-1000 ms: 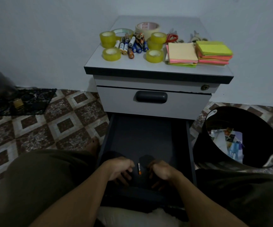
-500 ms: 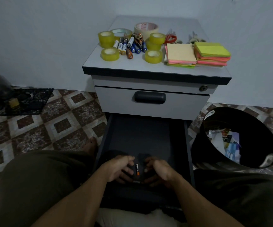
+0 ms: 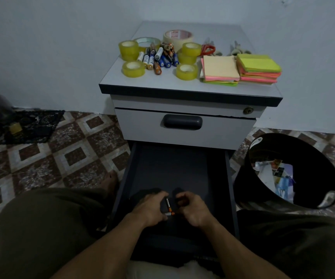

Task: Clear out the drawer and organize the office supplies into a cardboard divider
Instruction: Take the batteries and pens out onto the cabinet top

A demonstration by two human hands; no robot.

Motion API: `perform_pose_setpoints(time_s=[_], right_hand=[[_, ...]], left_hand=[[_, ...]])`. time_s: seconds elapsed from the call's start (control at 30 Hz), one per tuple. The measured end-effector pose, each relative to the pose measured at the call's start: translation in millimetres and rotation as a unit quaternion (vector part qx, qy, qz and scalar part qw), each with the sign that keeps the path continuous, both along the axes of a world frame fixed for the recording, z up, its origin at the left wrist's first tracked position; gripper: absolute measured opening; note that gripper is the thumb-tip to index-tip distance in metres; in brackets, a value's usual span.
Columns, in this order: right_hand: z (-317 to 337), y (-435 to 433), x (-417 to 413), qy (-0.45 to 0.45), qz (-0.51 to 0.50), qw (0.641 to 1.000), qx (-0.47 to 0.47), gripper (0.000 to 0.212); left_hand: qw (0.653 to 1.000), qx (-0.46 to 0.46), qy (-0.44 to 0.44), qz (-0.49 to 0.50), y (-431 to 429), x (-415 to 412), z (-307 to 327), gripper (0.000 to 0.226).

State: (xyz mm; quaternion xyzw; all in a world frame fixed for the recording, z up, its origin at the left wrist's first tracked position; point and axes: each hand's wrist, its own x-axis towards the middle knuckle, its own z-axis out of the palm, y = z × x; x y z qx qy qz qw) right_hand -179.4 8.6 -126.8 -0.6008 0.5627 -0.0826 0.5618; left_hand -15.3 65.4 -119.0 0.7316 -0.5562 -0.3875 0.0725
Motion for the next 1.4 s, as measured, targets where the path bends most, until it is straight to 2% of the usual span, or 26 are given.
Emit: perform_pose_setpoints(time_s=[0.23,0.43,0.57,0.7,0.8,0.93,1.0,1.2,1.33,1.4], right_hand=[[-7,-4,-4,0.054,0.009,0.998,-0.024,0.031],[-6,-1,-5,0.089,0.079,0.991,-0.067,0.040],[-8,-3,0,0.122,0.091,0.984,-0.095,0.039],[-7,-4,0,0.136,0.073,0.982,-0.106,0.032],[-8,-5,-2,0.139,0.036,0.983,-0.115,0.020],[-7,-6,-1,0.119,0.010,0.986,-0.115,0.017],[-6,-7,2,0.129,0.013,0.984,-0.121,0.007],[-8,-13,-2,0.164,0.007,0.979,-0.120,0.016],[1,-13,-5,0.124,-0.022,0.985,-0.121,0.004],[10,-13,-6,0.090,-0.040,0.986,-0.133,0.007]], left_hand=[[0.999,-0.037,-0.017,0.017,-1,2,-9,0.027],[1.000,-0.020,-0.014,-0.010,-3,1,-9,0.032],[0.998,-0.015,0.002,0.062,-4,0,-10,0.018],[0.996,-0.007,-0.012,0.091,-7,-3,-11,0.027],[0.994,-0.012,-0.021,0.107,-8,-5,-11,0.022],[0.989,-0.016,0.009,0.147,-8,-5,-11,0.030],[0.989,-0.007,0.019,0.147,-9,-6,-9,0.034],[0.982,-0.021,-0.005,0.185,-11,-7,-3,0.019],[0.973,-0.046,0.026,0.223,-9,-4,3,0.018],[0.967,-0.050,0.071,0.240,-10,-2,10,0.019]])
